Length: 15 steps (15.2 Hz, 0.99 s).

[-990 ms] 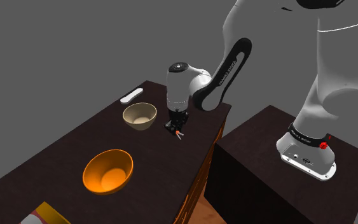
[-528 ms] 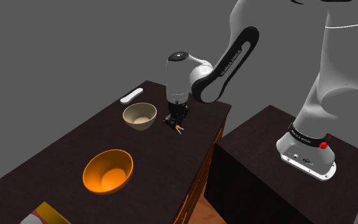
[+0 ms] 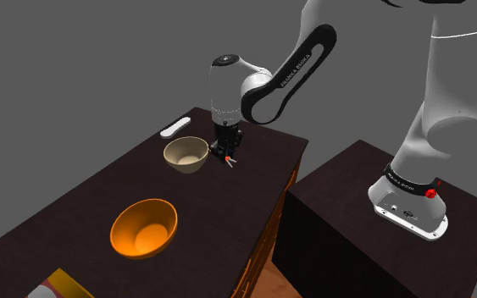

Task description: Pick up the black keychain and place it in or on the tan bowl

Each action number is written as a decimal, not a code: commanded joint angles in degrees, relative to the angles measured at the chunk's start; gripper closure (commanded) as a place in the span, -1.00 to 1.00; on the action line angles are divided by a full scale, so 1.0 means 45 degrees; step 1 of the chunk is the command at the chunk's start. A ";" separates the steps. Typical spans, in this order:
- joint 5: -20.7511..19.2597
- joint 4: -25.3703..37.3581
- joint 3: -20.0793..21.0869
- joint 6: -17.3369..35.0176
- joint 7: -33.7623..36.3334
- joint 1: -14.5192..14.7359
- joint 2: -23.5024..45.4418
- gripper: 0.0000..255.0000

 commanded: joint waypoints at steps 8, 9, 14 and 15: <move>-0.0397 0.5681 -0.0687 -0.2305 -0.1271 0.0142 0.3436 1.00; -0.0412 0.6432 -0.0747 -0.2623 -0.1430 0.0192 0.3864 1.00; -0.0436 1.0913 -0.1045 -0.4531 -0.2323 0.0605 0.6351 1.00; -0.0431 1.2049 -0.1107 -0.5018 -0.2533 0.0736 0.6968 1.00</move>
